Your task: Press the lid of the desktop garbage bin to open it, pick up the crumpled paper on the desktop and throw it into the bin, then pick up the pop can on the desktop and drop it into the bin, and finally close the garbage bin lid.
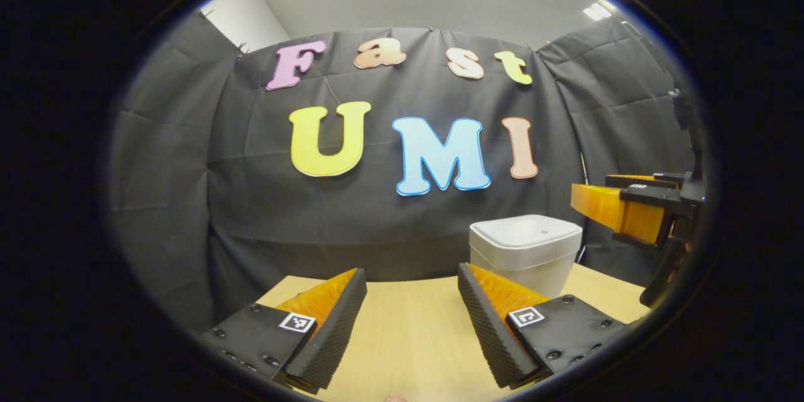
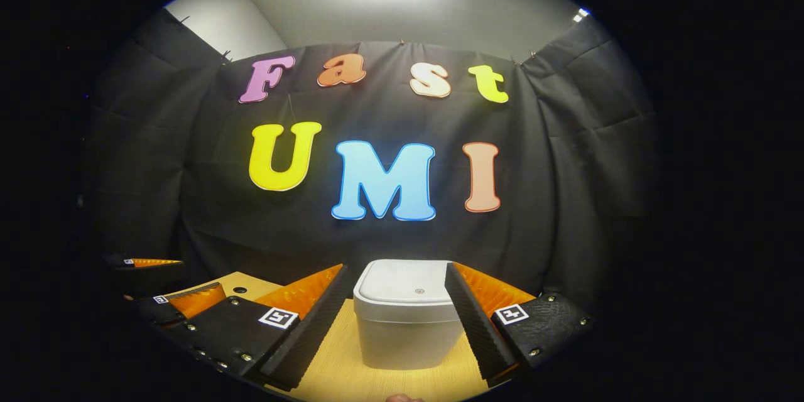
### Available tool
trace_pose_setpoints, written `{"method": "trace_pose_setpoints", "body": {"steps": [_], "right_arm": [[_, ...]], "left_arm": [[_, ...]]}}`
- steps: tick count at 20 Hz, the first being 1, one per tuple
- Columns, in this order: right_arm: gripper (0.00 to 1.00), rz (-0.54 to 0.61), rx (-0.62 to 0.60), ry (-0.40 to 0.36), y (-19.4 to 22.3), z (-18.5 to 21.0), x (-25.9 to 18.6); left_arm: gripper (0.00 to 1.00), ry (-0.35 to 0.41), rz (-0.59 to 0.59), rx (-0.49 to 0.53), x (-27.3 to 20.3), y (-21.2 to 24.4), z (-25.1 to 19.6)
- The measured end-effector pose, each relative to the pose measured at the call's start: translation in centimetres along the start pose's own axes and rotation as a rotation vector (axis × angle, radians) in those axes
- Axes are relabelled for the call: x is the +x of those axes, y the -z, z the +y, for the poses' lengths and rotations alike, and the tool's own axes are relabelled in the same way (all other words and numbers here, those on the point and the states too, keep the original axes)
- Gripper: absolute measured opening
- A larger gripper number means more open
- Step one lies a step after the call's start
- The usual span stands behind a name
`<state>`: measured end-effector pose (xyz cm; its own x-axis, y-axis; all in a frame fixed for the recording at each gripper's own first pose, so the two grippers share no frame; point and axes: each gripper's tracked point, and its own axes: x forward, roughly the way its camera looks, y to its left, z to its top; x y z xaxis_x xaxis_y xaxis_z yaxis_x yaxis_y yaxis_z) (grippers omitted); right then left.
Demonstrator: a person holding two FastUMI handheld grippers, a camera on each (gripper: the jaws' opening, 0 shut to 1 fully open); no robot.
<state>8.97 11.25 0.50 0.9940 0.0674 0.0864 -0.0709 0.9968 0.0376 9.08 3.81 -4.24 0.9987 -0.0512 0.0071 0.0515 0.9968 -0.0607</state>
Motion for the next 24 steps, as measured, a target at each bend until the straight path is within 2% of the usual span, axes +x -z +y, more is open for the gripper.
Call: {"method": "trace_pose_setpoints", "body": {"steps": [6, 7, 8, 9, 10, 15, 17, 21, 23, 24], "right_arm": [[0.98, 0.009, 0.021, 0.02, -0.1, 0.5, -1.1], [0.98, 0.01, 0.018, 0.027, 0.0, 0.4, -1.4], [0.98, 0.008, 0.017, 0.032, 0.0, 0.2, -1.5], [0.98, 0.003, 0.018, 0.035, -0.2, 0.0, -1.6], [0.98, 0.0, 0.019, 0.037, -0.2, -0.3, -1.7], [0.98, -0.001, -0.014, 0.039, 0.4, -2.8, -2.5], [0.98, -0.013, -0.016, 0.013, 0.4, -4.0, -2.8], [0.98, -0.031, -0.016, -0.053, 1.2, -8.4, -3.4], [0.98, -0.032, -0.019, -0.084, 1.8, -11.3, -3.7], [0.98, -0.032, -0.023, -0.087, 2.1, -13.2, -3.8]], "left_arm": [[1.0, 0.028, -0.016, 0.031, -0.1, -0.2, 0.1], [0.96, 0.038, -0.014, 0.028, -0.2, -0.1, -0.3], [0.85, 0.045, -0.012, 0.03, -0.1, -0.1, -0.6], [0.85, 0.05, -0.012, 0.033, -0.1, 0.0, -1.0], [1.0, 0.054, -0.015, 0.033, 0.0, -0.1, -1.4], [0.98, 0.049, -0.032, 0.018, 0.5, -0.4, -4.4], [0.96, 0.031, -0.023, 0.016, 0.6, -0.3, -6.3], [1.0, -0.041, -0.013, 0.007, 0.9, 0.4, -11.7], [0.95, -0.062, -0.006, -0.028, 0.8, 1.0, -15.9], [1.0, -0.065, -0.015, -0.046, 0.8, 1.0, -18.0]]}}
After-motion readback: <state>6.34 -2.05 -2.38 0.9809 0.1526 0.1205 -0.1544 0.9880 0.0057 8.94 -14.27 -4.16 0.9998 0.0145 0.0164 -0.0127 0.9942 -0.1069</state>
